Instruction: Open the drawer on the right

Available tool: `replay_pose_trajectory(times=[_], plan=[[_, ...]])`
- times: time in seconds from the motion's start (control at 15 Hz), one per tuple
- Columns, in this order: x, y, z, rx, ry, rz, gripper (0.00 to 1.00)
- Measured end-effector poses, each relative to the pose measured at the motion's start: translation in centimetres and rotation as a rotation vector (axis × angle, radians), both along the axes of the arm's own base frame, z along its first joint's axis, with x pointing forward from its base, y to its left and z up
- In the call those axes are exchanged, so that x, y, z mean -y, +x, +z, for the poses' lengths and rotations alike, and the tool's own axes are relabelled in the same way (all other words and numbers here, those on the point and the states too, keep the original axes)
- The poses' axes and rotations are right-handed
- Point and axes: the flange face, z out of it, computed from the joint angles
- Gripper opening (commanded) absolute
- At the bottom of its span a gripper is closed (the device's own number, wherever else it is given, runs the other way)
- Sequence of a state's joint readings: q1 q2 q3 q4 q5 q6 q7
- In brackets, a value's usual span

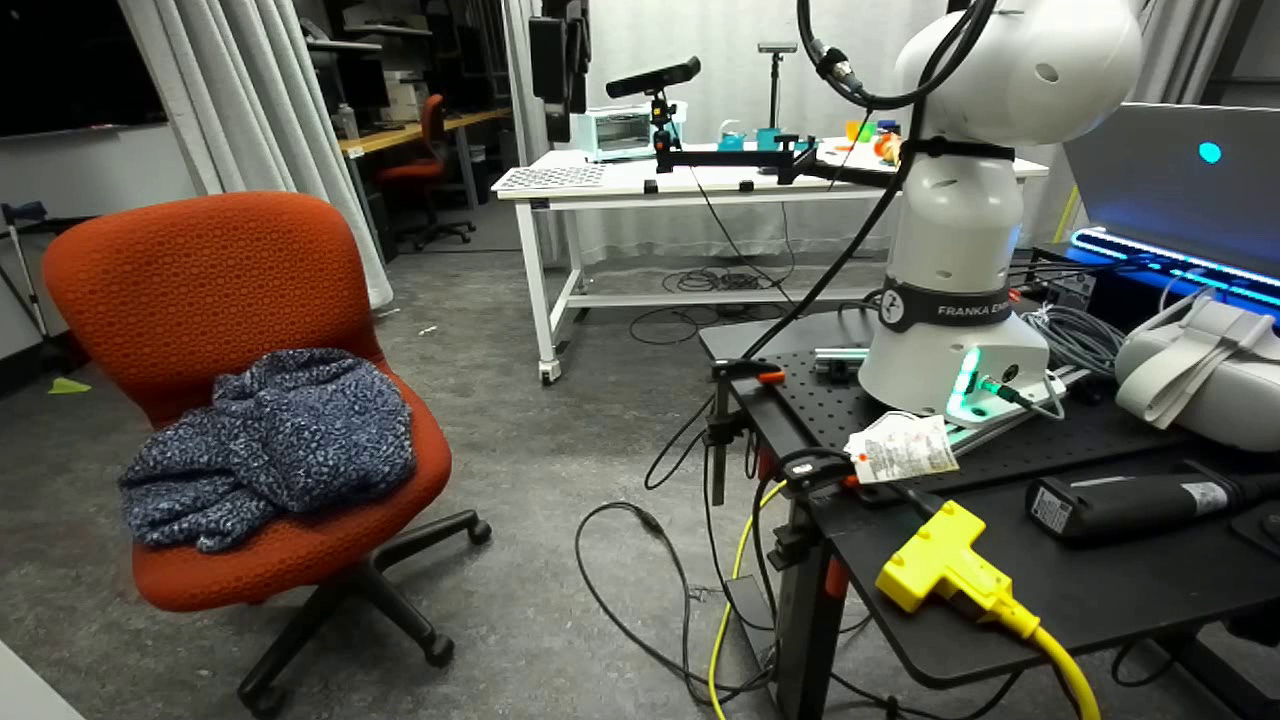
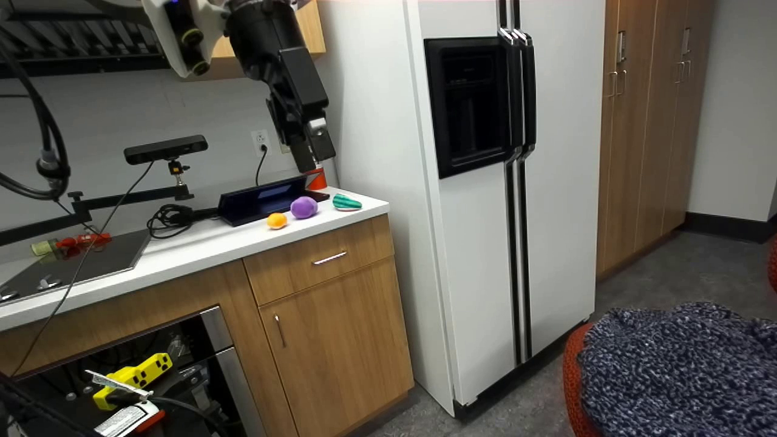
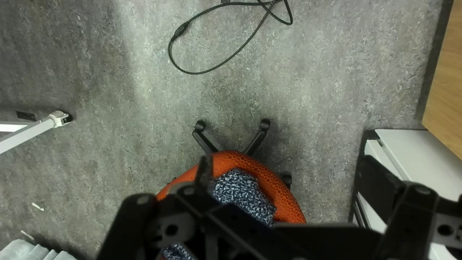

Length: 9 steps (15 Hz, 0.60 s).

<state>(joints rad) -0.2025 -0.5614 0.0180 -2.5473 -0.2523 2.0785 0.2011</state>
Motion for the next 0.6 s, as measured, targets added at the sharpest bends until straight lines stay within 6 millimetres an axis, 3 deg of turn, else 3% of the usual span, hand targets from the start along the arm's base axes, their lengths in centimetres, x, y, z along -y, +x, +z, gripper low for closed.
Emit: replay_pose_trajectory(times=[0.6], plan=[[-0.63,0.58,-0.46,-0.008,0.014,0.017,1.00]])
